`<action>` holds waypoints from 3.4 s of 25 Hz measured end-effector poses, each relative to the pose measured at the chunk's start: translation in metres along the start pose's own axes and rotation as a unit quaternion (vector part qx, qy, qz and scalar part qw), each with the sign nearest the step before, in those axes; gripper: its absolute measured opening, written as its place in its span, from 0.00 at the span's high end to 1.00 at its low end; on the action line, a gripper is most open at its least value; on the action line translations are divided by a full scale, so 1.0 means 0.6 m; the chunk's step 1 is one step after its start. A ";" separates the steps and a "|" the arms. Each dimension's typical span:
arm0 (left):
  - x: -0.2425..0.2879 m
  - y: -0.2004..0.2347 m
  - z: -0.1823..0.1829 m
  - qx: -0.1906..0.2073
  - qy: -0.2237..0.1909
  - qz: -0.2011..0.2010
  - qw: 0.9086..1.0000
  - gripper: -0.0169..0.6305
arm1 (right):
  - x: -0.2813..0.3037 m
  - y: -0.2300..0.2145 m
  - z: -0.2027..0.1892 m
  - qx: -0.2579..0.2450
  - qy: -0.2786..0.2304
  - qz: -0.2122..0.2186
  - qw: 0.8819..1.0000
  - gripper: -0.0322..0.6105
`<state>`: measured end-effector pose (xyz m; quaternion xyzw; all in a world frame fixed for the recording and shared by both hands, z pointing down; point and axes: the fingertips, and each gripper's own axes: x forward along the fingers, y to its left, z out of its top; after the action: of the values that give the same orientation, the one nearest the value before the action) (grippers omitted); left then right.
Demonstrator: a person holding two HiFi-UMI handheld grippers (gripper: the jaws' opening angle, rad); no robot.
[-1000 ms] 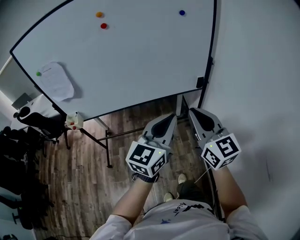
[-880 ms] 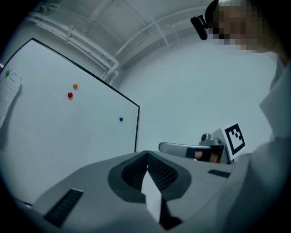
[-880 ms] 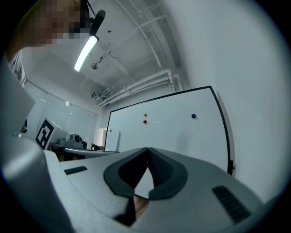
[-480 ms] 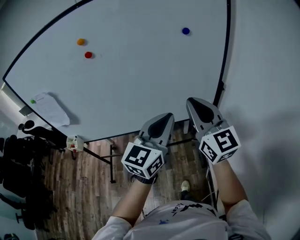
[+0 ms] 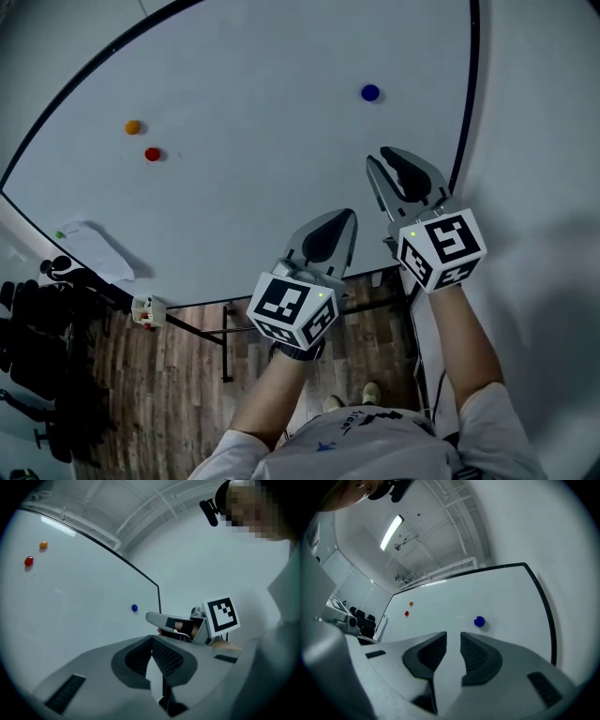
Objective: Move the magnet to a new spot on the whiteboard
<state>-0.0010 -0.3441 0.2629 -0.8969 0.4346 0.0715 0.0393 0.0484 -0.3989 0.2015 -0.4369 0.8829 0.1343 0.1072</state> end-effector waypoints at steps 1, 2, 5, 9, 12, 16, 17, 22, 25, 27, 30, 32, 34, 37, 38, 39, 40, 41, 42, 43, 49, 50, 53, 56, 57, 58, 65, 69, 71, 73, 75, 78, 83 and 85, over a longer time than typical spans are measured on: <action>0.011 0.008 0.011 0.002 -0.007 0.000 1.000 0.95 | 0.013 -0.009 0.006 -0.011 -0.001 -0.006 1.000 0.82; 0.021 0.017 0.023 0.003 -0.014 0.000 1.000 0.95 | 0.025 -0.019 0.012 -0.025 -0.001 -0.015 1.000 0.82; 0.036 0.041 0.048 0.002 -0.028 0.005 1.000 0.95 | 0.056 -0.045 0.020 -0.067 0.007 -0.041 0.997 0.80; 0.047 0.057 0.064 0.006 -0.036 0.000 0.999 0.95 | 0.093 -0.079 0.028 -0.114 0.021 -0.068 0.991 0.76; 0.053 0.070 0.063 0.006 -0.037 -0.004 0.999 0.95 | 0.121 -0.100 0.028 -0.140 0.035 -0.082 0.986 0.73; 0.054 0.085 0.057 0.003 -0.034 -0.006 0.999 0.95 | 0.141 -0.107 0.026 -0.160 0.047 -0.093 0.982 0.71; 0.055 0.088 0.057 0.002 -0.034 -0.007 0.999 0.95 | 0.145 -0.105 0.026 -0.164 0.050 -0.094 0.981 0.71; 0.055 0.092 0.053 0.001 -0.034 -0.012 0.999 0.95 | 0.153 -0.105 0.023 -0.183 0.063 -0.112 0.975 0.71; 0.054 0.093 0.049 -0.002 -0.033 -0.015 0.999 0.95 | 0.152 -0.105 0.022 -0.183 0.066 -0.114 0.974 0.74; 0.053 0.093 0.047 -0.003 -0.032 -0.017 0.999 0.95 | 0.152 -0.105 0.021 -0.183 0.068 -0.114 0.974 0.75; 0.050 0.091 0.045 -0.005 -0.031 -0.019 0.999 0.95 | 0.150 -0.104 0.021 -0.183 0.071 -0.115 0.974 0.75; 0.047 0.088 0.044 -0.006 -0.031 -0.021 0.999 0.95 | 0.144 -0.101 0.024 -0.184 0.067 -0.116 0.974 0.75; 0.045 0.084 0.043 -0.007 -0.030 -0.024 0.999 0.95 | 0.134 -0.094 0.034 -0.185 0.058 -0.115 0.974 0.75; 0.041 0.075 0.042 -0.008 -0.030 -0.030 0.999 0.95 | 0.116 -0.079 0.048 -0.185 0.049 -0.110 0.975 0.75; 0.040 0.072 0.042 -0.009 -0.031 -0.033 0.999 0.95 | 0.108 -0.074 0.052 -0.183 0.046 -0.108 0.976 0.75; 0.038 0.067 0.042 -0.009 -0.031 -0.036 0.999 0.95 | 0.099 -0.070 0.054 -0.181 0.045 -0.107 0.977 0.75; 0.036 0.062 0.042 -0.011 -0.031 -0.039 0.999 0.95 | 0.089 -0.066 0.054 -0.179 0.045 -0.106 0.977 0.75; 0.033 0.058 0.042 -0.012 -0.031 -0.042 0.999 0.95 | 0.078 -0.063 0.054 -0.176 0.046 -0.105 0.978 0.75; 0.031 0.053 0.042 -0.013 -0.031 -0.045 0.998 0.95 | 0.067 -0.060 0.053 -0.173 0.046 -0.105 0.978 0.75; 0.028 0.048 0.042 -0.014 -0.032 -0.048 0.998 0.95 | 0.056 -0.057 0.052 -0.167 0.046 -0.104 0.979 0.75; 0.008 0.025 0.037 -0.019 -0.032 -0.064 0.997 0.95 | -0.006 -0.034 0.051 -0.143 0.043 -0.113 0.982 0.75; 0.004 0.022 0.035 -0.021 -0.031 -0.066 0.997 0.95 | -0.014 -0.030 0.052 -0.142 0.043 -0.115 0.982 0.75; -0.008 0.012 0.029 -0.025 -0.028 -0.074 0.997 0.95 | -0.037 -0.017 0.049 -0.138 0.046 -0.124 0.982 0.75; -0.021 0.004 0.022 -0.029 -0.026 -0.080 0.996 0.95 | -0.057 -0.006 0.037 -0.129 0.053 -0.131 0.981 0.75; -0.025 0.003 0.020 -0.031 -0.026 -0.082 0.996 0.95 | -0.062 -0.002 0.033 -0.126 0.056 -0.133 0.981 0.75; -0.029 0.001 0.017 -0.032 -0.025 -0.085 0.996 0.95 | -0.067 0.002 0.030 -0.124 0.058 -0.135 0.981 0.75; -0.049 -0.009 0.016 -0.033 -0.022 -0.093 0.995 0.95 | -0.086 0.029 0.030 -0.116 0.059 -0.138 0.982 0.75; -0.055 -0.012 0.022 -0.030 -0.025 -0.093 0.995 0.95 | -0.086 0.034 0.031 -0.115 0.057 -0.136 0.982 0.75; -0.055 -0.014 0.023 -0.030 -0.025 -0.093 0.995 0.95 | -0.086 0.034 0.033 -0.114 0.054 -0.134 0.983 0.75; -0.054 -0.015 0.024 -0.031 -0.025 -0.093 0.995 0.95 | -0.086 0.033 0.034 -0.114 0.052 -0.133 0.983 0.75; -0.053 -0.019 0.023 -0.030 -0.024 -0.097 0.995 0.95 | -0.086 0.031 0.035 -0.113 0.051 -0.132 0.983 0.75; -0.051 -0.031 0.020 -0.012 -0.017 -0.110 0.994 0.96 | -0.086 0.028 0.037 -0.113 0.048 -0.132 0.984 0.75; -0.048 -0.025 0.026 -0.024 -0.025 -0.101 0.994 0.96 | -0.085 0.025 0.040 -0.113 0.045 -0.133 0.984 0.75; -0.044 -0.023 0.024 -0.025 -0.023 -0.097 0.995 0.96 | -0.085 0.024 0.039 -0.114 0.045 -0.132 0.984 0.75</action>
<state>-0.0078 -0.3134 0.2533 -0.9338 0.3423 0.0988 0.0334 0.0690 -0.3450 0.1971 -0.5649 0.8002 0.1986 0.0338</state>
